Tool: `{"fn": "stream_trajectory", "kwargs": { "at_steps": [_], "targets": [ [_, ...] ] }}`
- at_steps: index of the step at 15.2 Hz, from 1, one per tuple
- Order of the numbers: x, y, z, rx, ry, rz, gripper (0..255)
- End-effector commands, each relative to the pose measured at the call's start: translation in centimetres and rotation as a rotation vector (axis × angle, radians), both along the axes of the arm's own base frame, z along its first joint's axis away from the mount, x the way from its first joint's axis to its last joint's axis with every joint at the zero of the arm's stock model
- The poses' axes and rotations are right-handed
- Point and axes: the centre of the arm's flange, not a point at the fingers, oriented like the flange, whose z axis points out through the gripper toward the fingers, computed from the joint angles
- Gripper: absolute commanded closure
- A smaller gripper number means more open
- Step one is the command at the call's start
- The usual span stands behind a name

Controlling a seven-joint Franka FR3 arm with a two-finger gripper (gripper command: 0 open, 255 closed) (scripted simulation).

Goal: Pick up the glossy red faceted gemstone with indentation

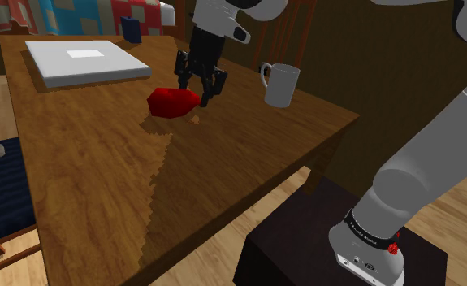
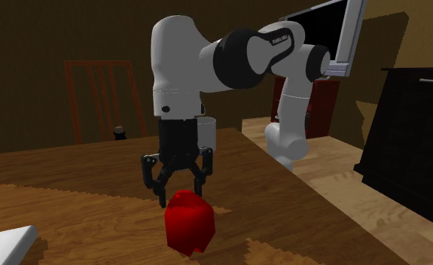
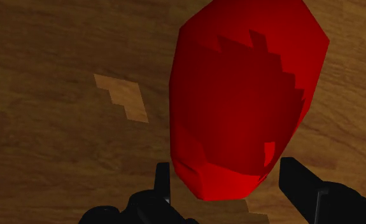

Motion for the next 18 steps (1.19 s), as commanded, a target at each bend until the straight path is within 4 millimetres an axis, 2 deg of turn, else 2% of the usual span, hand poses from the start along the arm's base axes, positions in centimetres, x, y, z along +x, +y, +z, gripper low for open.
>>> {"fn": "stream_trajectory", "kwargs": {
  "at_steps": [1, 2, 17, 18],
  "targets": [
    [0.0, 0.0, 0.0, 0.0, 0.001, 0.001, 255],
    [0.0, 0.0, 0.0, 0.0, 0.001, 0.001, 255],
    [0.0, 0.0, 7.9, 0.0, 0.001, 0.001, 255],
    [0.0, 0.0, 8.0, 0.0, 0.001, 0.001, 255]
  ]
}}
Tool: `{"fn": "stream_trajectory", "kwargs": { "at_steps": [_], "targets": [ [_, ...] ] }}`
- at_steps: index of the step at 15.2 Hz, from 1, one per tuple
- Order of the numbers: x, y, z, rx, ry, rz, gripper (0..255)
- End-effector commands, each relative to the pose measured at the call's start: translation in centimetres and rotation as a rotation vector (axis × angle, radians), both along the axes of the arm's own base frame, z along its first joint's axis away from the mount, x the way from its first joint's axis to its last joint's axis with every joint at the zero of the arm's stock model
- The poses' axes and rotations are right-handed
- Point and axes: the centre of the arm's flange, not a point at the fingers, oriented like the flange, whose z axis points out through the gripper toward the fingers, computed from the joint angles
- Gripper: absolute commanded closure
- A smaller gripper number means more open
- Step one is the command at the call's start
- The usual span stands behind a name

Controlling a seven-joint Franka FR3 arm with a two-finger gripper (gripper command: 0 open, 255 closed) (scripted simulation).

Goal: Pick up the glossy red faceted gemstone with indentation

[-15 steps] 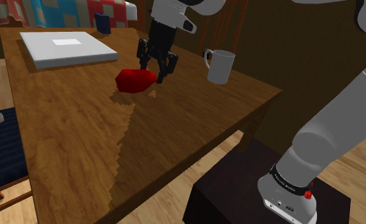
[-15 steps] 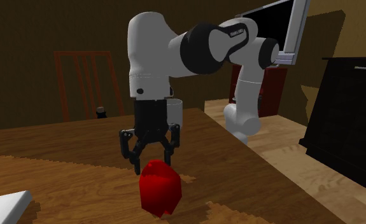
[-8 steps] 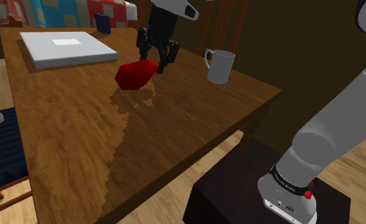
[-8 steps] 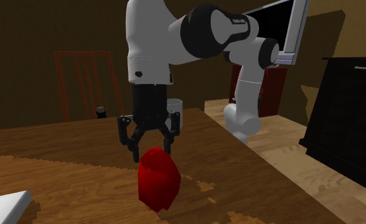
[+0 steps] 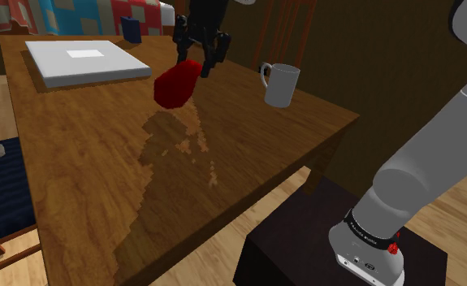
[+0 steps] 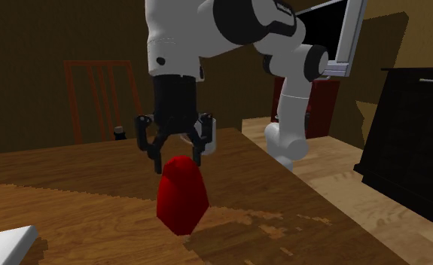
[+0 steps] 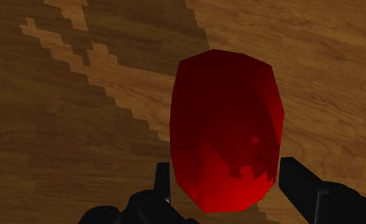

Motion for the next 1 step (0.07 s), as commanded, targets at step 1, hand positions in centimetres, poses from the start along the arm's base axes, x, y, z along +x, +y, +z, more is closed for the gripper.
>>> {"fn": "stream_trajectory", "kwargs": {
  "at_steps": [1],
  "targets": [
    [-0.05, -0.04, 0.31, 0.0, 0.0, 0.0, 255]
  ]
}}
